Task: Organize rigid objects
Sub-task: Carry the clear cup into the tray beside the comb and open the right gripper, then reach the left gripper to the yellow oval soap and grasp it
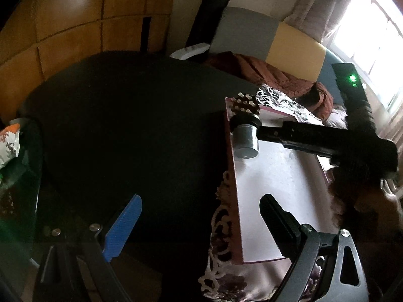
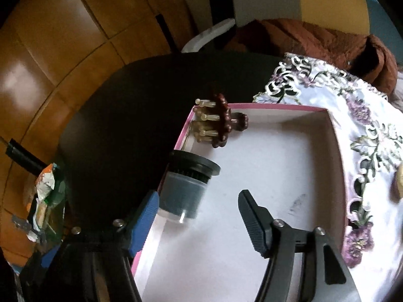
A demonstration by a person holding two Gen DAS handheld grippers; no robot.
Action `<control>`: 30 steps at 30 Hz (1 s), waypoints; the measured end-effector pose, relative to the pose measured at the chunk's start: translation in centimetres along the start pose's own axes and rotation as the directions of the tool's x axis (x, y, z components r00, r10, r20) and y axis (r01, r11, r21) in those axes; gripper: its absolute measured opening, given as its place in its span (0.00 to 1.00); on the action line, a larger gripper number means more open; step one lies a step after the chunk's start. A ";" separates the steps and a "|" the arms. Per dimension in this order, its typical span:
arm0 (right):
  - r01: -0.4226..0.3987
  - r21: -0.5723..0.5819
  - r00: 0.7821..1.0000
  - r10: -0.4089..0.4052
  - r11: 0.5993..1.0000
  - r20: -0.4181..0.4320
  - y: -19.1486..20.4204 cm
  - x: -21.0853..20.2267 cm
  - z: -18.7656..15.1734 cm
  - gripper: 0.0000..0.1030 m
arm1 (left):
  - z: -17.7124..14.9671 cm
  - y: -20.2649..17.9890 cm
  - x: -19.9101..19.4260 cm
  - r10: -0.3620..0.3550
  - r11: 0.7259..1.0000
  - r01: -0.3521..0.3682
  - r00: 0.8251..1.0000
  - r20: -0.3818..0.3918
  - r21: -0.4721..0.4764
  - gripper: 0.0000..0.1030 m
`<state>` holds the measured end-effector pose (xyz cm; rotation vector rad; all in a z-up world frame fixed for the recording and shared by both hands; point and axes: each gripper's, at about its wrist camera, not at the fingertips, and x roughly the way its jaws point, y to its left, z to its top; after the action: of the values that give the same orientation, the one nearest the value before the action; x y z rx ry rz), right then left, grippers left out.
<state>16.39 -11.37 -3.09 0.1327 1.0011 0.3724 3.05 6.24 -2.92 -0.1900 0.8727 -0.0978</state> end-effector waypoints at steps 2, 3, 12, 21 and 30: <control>0.012 -0.017 1.000 -0.012 1.000 0.016 0.0 -0.7 -0.4 0.65 | 0.0 -0.4 0.0 0.008 1.000 -0.008 1.000 0.001 0.014 0.93; 0.027 -0.029 0.999 -0.026 0.999 0.029 0.0 -1.2 -0.6 0.65 | 0.0 -0.7 -0.2 0.008 1.000 -0.008 1.000 0.004 0.020 0.93; 0.200 -0.112 0.953 -0.166 0.973 0.254 -1.0 -8.3 -2.5 0.77 | 0.5 -3.5 -1.1 -0.008 0.995 0.004 0.999 0.034 0.105 0.95; 0.299 0.053 0.894 -0.299 0.953 0.333 -7.9 -15.2 -3.6 0.77 | 0.5 -7.3 -1.7 -0.062 0.977 0.052 0.997 0.044 0.209 0.98; 0.287 0.284 0.870 -0.373 0.915 0.322 -18.9 -20.0 -5.4 0.72 | 0.4 -12.0 -1.4 -0.137 0.936 0.125 0.990 0.014 0.328 0.99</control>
<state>6.84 -36.56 4.70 0.2258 0.6691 -0.0890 2.37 -5.20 0.78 0.0612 0.7940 -0.3606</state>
